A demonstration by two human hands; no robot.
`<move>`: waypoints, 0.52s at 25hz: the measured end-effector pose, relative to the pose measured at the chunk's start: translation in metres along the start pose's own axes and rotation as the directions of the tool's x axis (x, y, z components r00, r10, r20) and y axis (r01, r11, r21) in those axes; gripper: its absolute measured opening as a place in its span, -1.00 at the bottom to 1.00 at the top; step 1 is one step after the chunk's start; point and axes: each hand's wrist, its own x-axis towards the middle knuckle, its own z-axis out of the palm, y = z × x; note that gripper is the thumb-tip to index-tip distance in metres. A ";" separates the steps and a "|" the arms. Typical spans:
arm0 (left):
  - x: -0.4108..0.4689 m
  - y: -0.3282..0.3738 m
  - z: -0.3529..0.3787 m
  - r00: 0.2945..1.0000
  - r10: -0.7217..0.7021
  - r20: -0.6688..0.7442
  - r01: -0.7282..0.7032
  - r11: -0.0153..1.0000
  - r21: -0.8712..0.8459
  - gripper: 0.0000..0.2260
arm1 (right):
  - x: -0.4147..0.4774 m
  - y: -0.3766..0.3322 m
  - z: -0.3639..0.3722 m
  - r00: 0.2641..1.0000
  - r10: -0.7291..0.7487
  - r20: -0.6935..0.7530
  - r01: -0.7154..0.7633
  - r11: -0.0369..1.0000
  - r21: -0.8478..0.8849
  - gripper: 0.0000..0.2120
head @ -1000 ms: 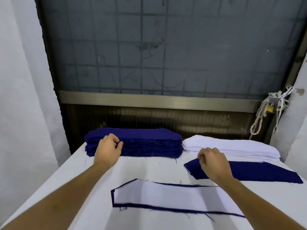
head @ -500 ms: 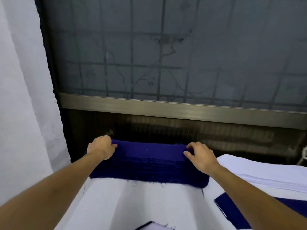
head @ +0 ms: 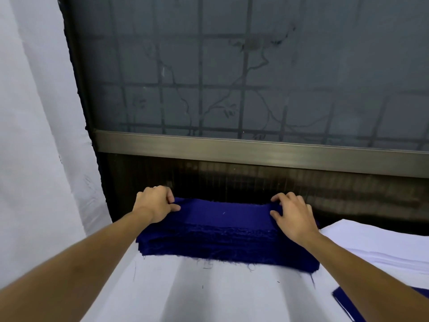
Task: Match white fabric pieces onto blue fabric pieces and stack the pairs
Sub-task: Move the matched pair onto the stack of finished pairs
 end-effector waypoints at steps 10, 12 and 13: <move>-0.021 0.025 -0.021 0.898 0.435 -0.061 -0.396 0.862 0.316 -0.74 | 0.002 -0.085 0.009 0.955 -0.293 -0.034 0.294 0.955 0.024 -0.57; -0.029 0.035 -0.025 0.853 0.515 -0.077 -0.458 0.812 0.361 -0.73 | 0.006 -0.122 0.013 0.927 -0.374 -0.021 0.372 0.916 0.152 -0.58; -0.034 0.039 -0.027 0.837 0.541 -0.085 -0.479 0.799 0.364 -0.73 | 0.007 -0.139 0.015 0.916 -0.402 -0.017 0.397 0.896 0.201 -0.60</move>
